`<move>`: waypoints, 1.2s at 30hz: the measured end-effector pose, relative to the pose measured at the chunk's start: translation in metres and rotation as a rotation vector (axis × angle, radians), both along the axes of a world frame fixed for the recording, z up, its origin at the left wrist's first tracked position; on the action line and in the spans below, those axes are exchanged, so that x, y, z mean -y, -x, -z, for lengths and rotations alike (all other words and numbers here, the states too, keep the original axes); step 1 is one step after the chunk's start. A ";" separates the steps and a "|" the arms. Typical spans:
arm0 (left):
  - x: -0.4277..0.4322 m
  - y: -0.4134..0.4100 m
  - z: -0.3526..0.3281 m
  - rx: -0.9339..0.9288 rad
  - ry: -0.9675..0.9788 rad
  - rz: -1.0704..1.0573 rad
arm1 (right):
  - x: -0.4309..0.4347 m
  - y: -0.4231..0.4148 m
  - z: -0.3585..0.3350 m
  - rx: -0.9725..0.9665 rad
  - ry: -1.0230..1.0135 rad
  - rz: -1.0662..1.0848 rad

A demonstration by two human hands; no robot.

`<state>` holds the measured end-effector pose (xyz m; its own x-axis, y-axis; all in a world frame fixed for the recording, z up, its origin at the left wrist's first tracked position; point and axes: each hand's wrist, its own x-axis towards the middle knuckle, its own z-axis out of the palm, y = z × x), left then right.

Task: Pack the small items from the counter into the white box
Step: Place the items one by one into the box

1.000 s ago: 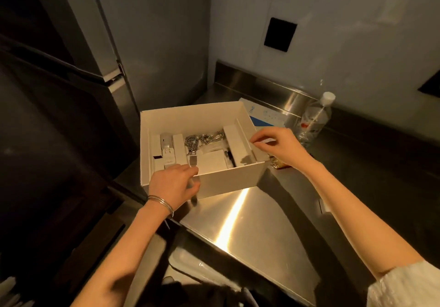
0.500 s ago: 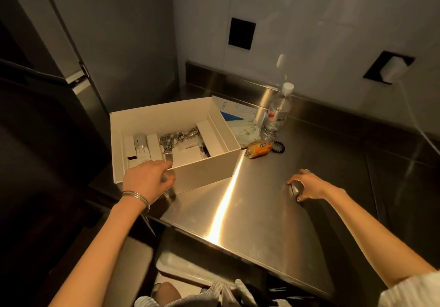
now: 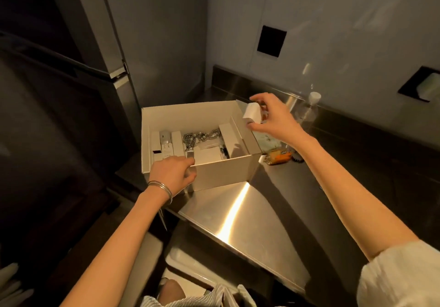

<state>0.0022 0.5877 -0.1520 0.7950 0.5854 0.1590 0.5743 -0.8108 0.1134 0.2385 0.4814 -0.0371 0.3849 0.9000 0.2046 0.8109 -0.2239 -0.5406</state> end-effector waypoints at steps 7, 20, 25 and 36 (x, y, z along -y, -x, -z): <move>0.001 0.001 -0.001 0.039 0.008 0.024 | -0.105 0.027 0.083 0.290 0.582 -0.251; -0.001 0.001 -0.001 0.066 -0.009 0.035 | -0.147 0.035 0.143 0.297 0.646 -0.245; -0.004 0.003 0.002 0.089 -0.028 0.058 | -0.142 0.035 0.140 0.174 0.514 -0.161; -0.009 0.001 0.008 0.108 -0.014 0.052 | 0.022 -0.028 0.063 0.026 0.047 0.140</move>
